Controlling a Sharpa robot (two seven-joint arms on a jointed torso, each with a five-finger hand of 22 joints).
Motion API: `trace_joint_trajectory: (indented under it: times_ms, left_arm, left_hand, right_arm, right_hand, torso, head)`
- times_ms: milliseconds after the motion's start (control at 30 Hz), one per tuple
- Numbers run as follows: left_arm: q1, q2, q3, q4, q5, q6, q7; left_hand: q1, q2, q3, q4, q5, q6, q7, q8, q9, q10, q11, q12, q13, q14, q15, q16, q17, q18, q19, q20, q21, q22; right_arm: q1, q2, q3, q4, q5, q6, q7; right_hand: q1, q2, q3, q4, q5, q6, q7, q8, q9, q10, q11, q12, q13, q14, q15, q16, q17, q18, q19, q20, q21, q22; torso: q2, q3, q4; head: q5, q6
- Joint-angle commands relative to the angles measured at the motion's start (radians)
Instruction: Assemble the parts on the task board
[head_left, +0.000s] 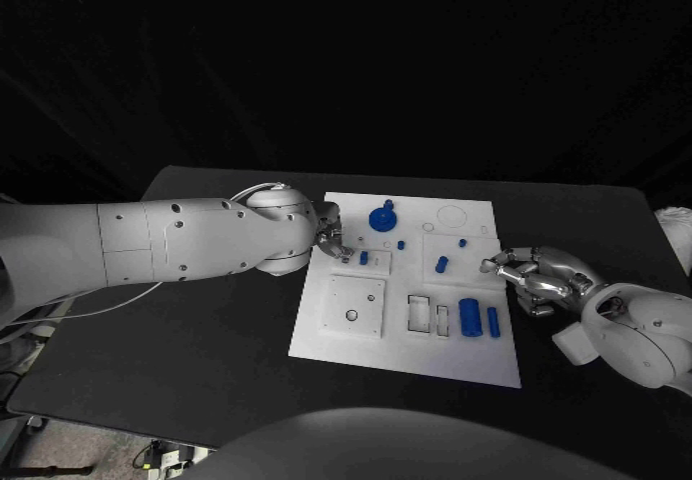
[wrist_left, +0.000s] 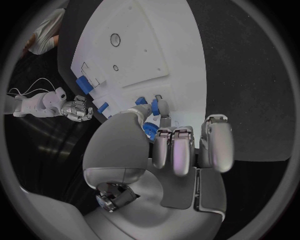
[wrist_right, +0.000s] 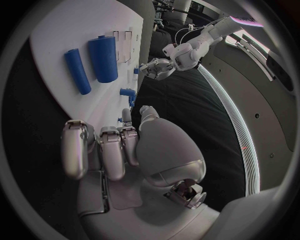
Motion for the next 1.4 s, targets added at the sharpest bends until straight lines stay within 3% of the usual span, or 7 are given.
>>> trace_joint_trajectory:
  times_ms: [33,433,733,1400]
  left_arm:
    - [0.000,-0.004,0.000,0.011,-0.019,-0.062,-0.001]
    - [-0.004,-0.012,0.000,0.024,-0.024,-0.028,-0.024]
    - [-0.010,-0.011,0.000,0.022,-0.024,-0.019,-0.034]
    - [-0.024,0.004,0.000,0.000,-0.026,-0.049,-0.015]
  left_hand:
    - [0.003,-0.003,0.003,0.005,-0.006,0.003,-0.002,0.001,0.001,0.104,0.003,0.002,0.263,0.104,0.002,0.002,0.264,0.016,0.032,0.005,-0.002,0.212]
    - [-0.005,-0.002,0.000,0.013,-0.030,-0.001,0.000,-0.004,0.000,0.104,0.004,0.002,0.263,0.104,0.003,0.002,0.264,0.017,0.030,0.005,-0.008,0.210]
    - [-0.007,-0.001,-0.001,0.014,-0.033,-0.003,0.001,-0.005,-0.001,0.104,0.004,0.002,0.263,0.104,0.003,0.002,0.264,0.017,0.030,0.005,-0.010,0.210]
    - [-0.011,0.002,-0.002,0.015,-0.035,-0.005,0.002,-0.007,-0.001,0.104,0.005,0.002,0.263,0.104,0.004,0.002,0.264,0.018,0.028,0.005,-0.013,0.209]
  right_arm:
    - [-0.001,0.001,0.000,-0.001,-0.006,0.018,0.002]
    - [-0.002,0.003,0.000,-0.002,-0.006,0.017,0.001]
    - [-0.002,0.002,0.000,-0.001,-0.006,0.015,0.001]
    - [-0.002,-0.001,0.000,0.001,-0.006,0.014,0.003]
  right_hand:
    - [0.012,-0.001,0.005,0.002,0.003,0.004,0.000,-0.007,-0.002,0.163,-0.046,-0.004,0.108,0.092,-0.003,-0.002,0.241,0.000,-0.007,0.001,-0.005,0.193]
    - [0.012,-0.001,0.005,0.002,0.003,0.004,0.000,-0.007,-0.002,0.163,-0.046,-0.004,0.108,0.092,-0.003,-0.002,0.241,0.000,-0.007,0.001,-0.005,0.193]
    - [0.012,-0.001,0.005,0.002,0.003,0.004,0.000,-0.007,-0.002,0.163,-0.046,-0.004,0.108,0.092,-0.003,-0.002,0.241,0.000,-0.007,0.001,-0.005,0.193]
    - [0.012,-0.001,0.005,0.002,0.003,0.004,0.000,-0.007,-0.002,0.163,-0.046,-0.004,0.108,0.092,-0.003,-0.002,0.241,0.000,-0.007,0.001,-0.005,0.193]
  torso:
    - [0.000,-0.0001,0.0000]
    - [-0.001,0.0015,-0.0007]
    - [0.000,0.0006,-0.0010]
    - [0.000,0.0008,0.0000]
  head:
    - [-0.001,0.000]
    - [0.004,0.000]
    - [0.001,0.000]
    - [0.000,0.000]
